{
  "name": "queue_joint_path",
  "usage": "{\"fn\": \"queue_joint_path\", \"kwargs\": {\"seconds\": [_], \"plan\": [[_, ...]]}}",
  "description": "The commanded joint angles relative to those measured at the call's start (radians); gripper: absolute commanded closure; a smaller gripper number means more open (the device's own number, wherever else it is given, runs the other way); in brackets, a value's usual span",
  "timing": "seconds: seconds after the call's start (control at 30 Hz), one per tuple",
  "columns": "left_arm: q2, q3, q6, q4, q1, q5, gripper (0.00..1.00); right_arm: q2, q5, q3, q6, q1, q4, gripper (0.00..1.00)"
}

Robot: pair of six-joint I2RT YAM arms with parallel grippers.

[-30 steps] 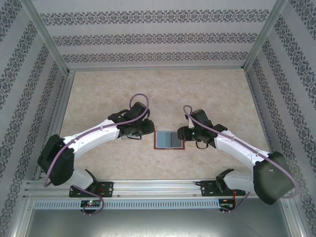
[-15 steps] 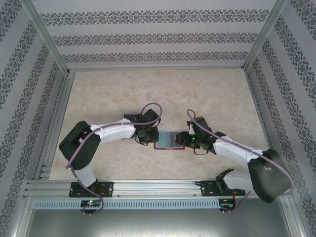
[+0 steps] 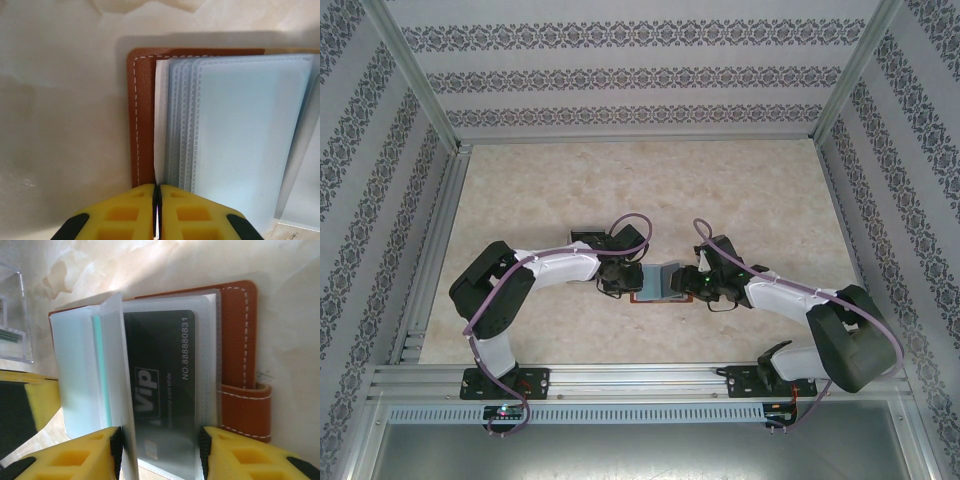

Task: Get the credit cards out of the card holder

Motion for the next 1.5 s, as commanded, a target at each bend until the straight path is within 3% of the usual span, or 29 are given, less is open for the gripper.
{"fn": "queue_joint_path", "kwargs": {"seconds": [0.0,0.67,0.93,1.07,1.2,1.3,1.47], "plan": [[0.01,0.006,0.017,0.038,-0.015,0.023,0.88,-0.015,-0.092,0.031,0.039,-0.003,0.074,0.53],[-0.019,0.008,0.021,0.018,-0.015,0.003,0.88,0.05,-0.226,0.07,0.133,0.044,0.247,0.48],[-0.116,0.003,0.019,-0.061,0.004,-0.087,0.88,0.047,-0.235,0.071,0.127,0.046,0.243,0.47],[-0.149,0.033,0.035,-0.096,0.006,-0.105,0.86,0.015,-0.17,0.082,0.068,0.037,0.144,0.49],[-0.139,0.059,0.037,-0.071,0.005,-0.052,0.83,-0.042,-0.044,0.108,-0.026,0.028,-0.037,0.55],[-0.116,0.063,0.024,-0.005,0.004,0.015,0.79,-0.075,0.045,0.115,-0.073,0.019,-0.139,0.7],[-0.06,0.064,-0.011,0.084,0.003,0.097,0.76,-0.068,0.102,0.112,-0.117,0.003,-0.218,0.8]]}}
